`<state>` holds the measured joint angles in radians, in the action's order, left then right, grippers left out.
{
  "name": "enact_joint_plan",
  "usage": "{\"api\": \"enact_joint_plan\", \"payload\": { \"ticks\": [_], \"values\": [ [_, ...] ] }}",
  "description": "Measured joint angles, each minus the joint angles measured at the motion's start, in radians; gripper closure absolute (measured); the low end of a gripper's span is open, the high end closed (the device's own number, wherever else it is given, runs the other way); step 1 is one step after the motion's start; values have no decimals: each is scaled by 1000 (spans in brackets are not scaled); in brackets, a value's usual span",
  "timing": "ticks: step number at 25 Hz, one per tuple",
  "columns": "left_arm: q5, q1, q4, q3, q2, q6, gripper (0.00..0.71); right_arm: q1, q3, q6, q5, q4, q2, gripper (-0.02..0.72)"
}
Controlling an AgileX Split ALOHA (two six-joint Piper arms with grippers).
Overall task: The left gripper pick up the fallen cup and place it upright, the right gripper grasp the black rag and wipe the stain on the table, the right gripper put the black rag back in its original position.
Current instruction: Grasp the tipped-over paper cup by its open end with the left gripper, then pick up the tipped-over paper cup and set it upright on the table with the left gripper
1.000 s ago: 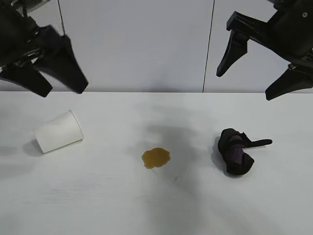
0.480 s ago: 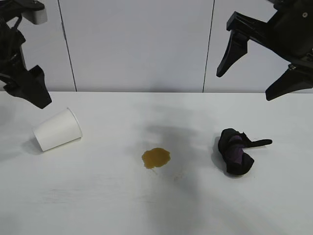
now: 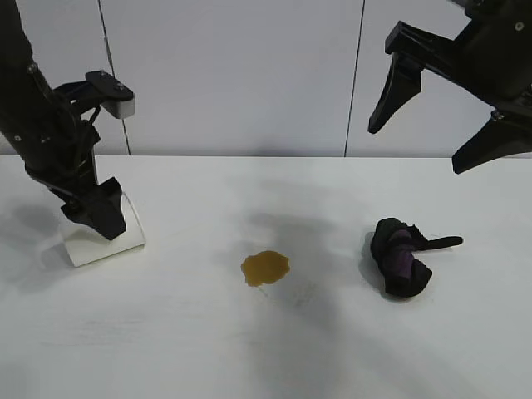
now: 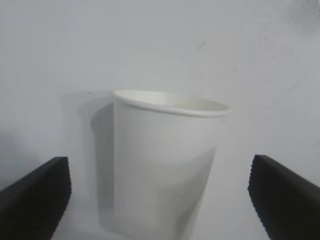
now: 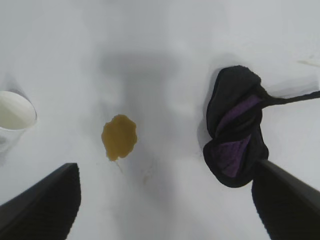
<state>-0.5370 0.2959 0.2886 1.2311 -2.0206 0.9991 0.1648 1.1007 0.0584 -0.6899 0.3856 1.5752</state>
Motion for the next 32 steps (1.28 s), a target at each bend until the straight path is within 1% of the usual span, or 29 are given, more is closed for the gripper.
{"api": "enact_joint_plan", "payload": {
  "ticks": [3,4,11,13,19,21,23,25,29,32],
  "values": [
    [6,14,12,0,-32,45,17,0,0,0,0,0,0,60],
    [10,17,13,0,-40,52,27,0,0,0,0,0,0,60],
    [22,18,14,0,-56,76,199,0,0,0,0,0,0,60],
    [24,18,14,0,-56,99,227,0,0,0,0,0,0,60],
    [30,18,40,0,-56,132,248,0,0,0,0,0,0,60],
    [25,18,73,0,-49,152,252,0,0,0,0,0,0,60],
    [9,18,143,0,-28,220,253,0,0,0,0,0,0,60],
    [-8,18,248,0,9,329,253,0,0,0,0,0,0,60],
    [-59,18,528,-1,75,575,253,0,0,0,0,0,0,60],
    [-105,14,724,-35,97,763,253,0,0,0,-4,0,0,60]
  ]
}}
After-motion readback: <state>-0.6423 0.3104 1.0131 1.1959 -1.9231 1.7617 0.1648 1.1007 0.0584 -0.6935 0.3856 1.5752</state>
